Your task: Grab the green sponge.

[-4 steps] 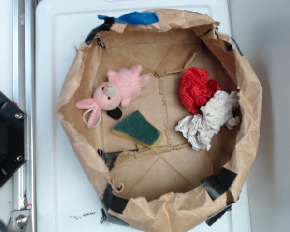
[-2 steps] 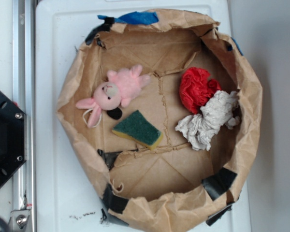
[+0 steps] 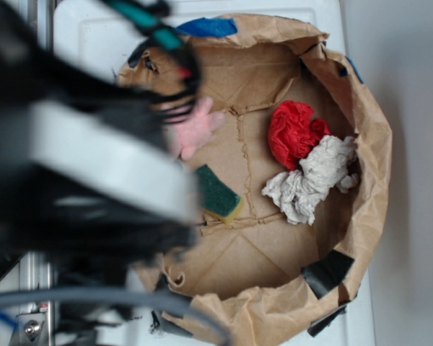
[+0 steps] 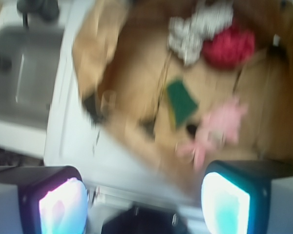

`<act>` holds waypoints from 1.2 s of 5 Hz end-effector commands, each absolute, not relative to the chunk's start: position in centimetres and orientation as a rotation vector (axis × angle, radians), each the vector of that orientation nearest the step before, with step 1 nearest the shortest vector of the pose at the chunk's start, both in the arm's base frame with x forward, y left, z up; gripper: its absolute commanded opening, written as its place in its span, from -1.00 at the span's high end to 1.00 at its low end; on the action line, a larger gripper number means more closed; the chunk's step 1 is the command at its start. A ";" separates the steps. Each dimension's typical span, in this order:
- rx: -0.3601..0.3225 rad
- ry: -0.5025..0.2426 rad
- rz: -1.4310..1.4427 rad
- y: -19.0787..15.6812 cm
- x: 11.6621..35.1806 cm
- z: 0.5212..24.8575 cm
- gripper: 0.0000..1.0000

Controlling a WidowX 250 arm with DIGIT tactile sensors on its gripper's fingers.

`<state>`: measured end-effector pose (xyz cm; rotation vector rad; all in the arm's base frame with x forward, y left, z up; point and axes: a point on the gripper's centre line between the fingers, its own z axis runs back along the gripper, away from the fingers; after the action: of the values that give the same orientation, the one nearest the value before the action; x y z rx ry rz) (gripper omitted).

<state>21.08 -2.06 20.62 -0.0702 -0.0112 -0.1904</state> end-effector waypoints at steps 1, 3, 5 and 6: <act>-0.151 -0.153 -0.458 -0.9 30.2 17.5 -1.00; -0.196 -0.075 -0.697 1.4 25.9 11.3 -1.00; -0.088 -0.005 -0.789 1.0 23.0 9.2 -1.00; -0.074 0.014 -0.801 1.2 22.9 7.3 -1.00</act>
<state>22.81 1.95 6.32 -0.0922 0.0402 -0.7885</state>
